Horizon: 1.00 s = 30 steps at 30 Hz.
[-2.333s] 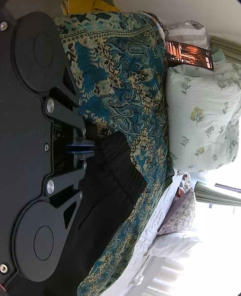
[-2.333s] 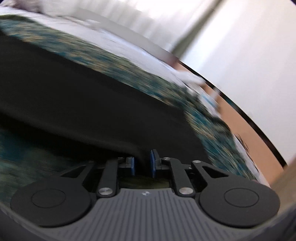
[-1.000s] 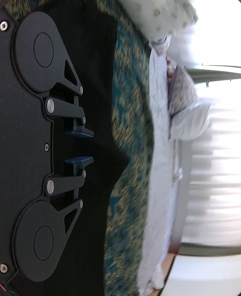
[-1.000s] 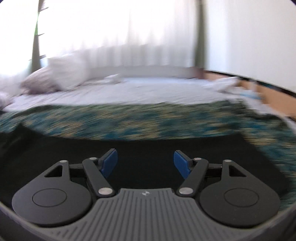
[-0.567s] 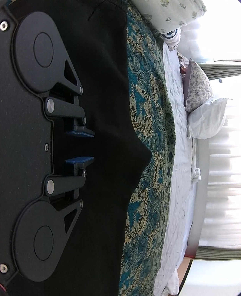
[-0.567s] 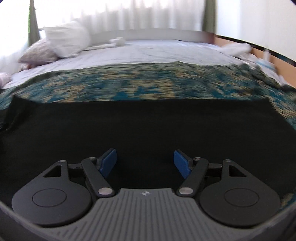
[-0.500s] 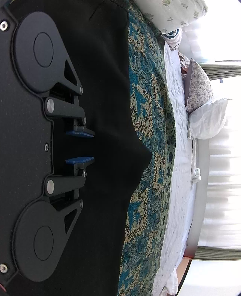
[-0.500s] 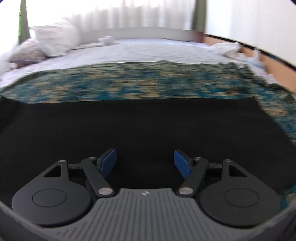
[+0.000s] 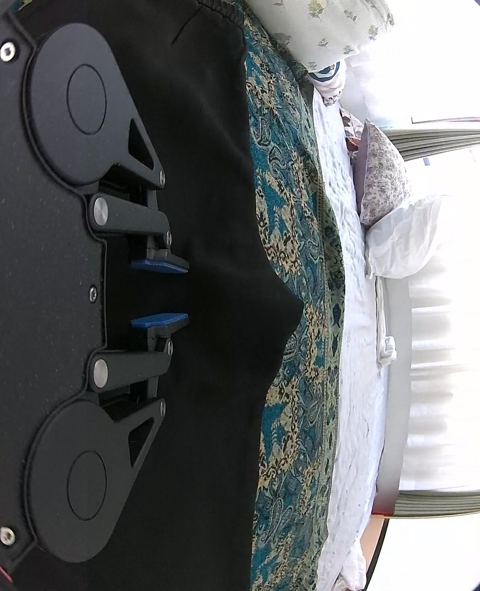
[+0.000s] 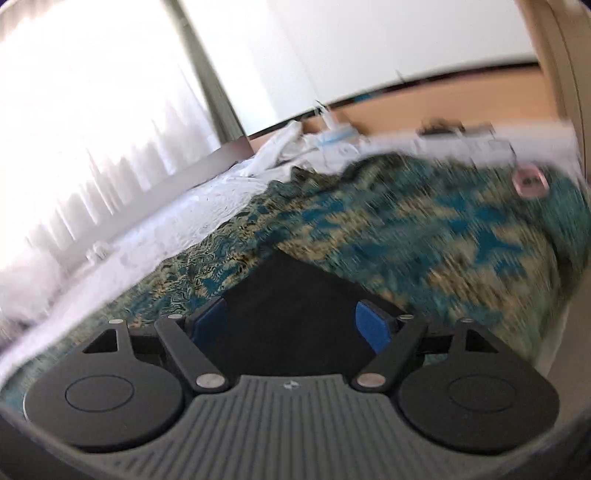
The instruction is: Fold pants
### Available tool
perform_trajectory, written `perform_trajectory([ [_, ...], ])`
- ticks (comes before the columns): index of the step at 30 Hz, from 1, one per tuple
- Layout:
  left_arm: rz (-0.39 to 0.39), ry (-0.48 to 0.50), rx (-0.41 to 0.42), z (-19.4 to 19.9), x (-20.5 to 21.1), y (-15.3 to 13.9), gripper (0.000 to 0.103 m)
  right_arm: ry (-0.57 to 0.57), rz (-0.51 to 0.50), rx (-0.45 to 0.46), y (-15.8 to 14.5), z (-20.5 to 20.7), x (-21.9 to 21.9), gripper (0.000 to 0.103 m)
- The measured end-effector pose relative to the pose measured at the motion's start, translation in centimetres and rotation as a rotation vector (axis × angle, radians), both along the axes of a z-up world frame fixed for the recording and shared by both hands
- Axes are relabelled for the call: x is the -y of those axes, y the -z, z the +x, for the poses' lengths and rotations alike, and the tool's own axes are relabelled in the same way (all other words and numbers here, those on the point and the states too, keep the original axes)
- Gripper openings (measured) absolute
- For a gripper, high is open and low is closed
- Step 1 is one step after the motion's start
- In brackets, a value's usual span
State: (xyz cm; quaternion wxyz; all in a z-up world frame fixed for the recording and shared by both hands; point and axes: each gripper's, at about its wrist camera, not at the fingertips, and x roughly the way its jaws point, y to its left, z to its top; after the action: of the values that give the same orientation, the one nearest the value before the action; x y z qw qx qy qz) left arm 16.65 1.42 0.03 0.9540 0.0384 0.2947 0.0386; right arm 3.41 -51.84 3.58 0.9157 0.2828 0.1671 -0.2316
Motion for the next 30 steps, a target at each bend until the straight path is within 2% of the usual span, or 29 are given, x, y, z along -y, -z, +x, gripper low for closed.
perform_trajectory([
  [5,-0.052,0.001,0.004,0.0,-0.7,0.0,0.024,-0.028,0.100,-0.011,3.0,-1.9,-0.3,0.087],
  [9,-0.056,0.001,0.006,-0.2,-0.9,0.0,0.024,-0.065,0.136,-0.028,3.1,-0.6,-0.1,0.086],
  [19,-0.048,0.000,0.009,-0.2,-0.9,0.0,0.025,-0.019,0.172,-0.016,3.8,2.3,1.7,0.087],
  [27,-0.037,-0.003,0.014,-0.2,-0.6,0.0,0.025,-0.048,0.167,-0.049,3.8,5.9,3.2,0.073],
  [30,-0.033,-0.003,0.016,-0.2,-0.6,0.1,0.026,-0.015,0.200,-0.040,4.1,6.6,4.1,0.058],
])
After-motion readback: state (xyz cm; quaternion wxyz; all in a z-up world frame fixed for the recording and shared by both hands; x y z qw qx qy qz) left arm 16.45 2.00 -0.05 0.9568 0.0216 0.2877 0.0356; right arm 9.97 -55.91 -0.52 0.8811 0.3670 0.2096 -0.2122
